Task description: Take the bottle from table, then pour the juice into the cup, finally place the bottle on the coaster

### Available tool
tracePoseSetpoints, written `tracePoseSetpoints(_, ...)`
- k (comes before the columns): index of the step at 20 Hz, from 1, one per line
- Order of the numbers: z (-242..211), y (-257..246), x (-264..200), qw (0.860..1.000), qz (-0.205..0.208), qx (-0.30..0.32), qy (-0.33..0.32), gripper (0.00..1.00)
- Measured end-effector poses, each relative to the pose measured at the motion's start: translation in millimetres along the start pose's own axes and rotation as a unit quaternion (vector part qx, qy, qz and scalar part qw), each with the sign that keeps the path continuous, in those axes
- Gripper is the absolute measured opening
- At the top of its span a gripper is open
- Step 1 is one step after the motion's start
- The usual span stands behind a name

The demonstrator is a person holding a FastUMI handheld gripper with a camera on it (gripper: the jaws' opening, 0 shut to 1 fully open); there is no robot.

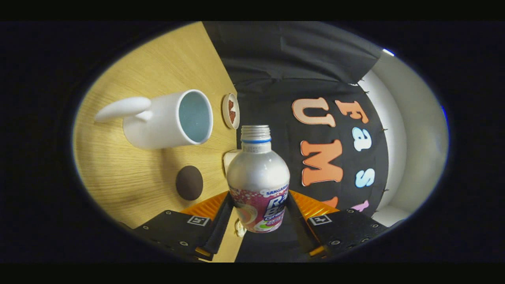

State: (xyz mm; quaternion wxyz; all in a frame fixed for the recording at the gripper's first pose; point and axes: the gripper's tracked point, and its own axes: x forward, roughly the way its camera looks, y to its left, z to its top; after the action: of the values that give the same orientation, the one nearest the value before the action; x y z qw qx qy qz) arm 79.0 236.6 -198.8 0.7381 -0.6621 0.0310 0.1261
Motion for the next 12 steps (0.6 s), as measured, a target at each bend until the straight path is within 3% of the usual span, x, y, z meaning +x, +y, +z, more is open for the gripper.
tracePoseSetpoints(12, -1.7, -7.4, 4.0, 0.996, -0.035, -0.085, -0.012, 0.76)
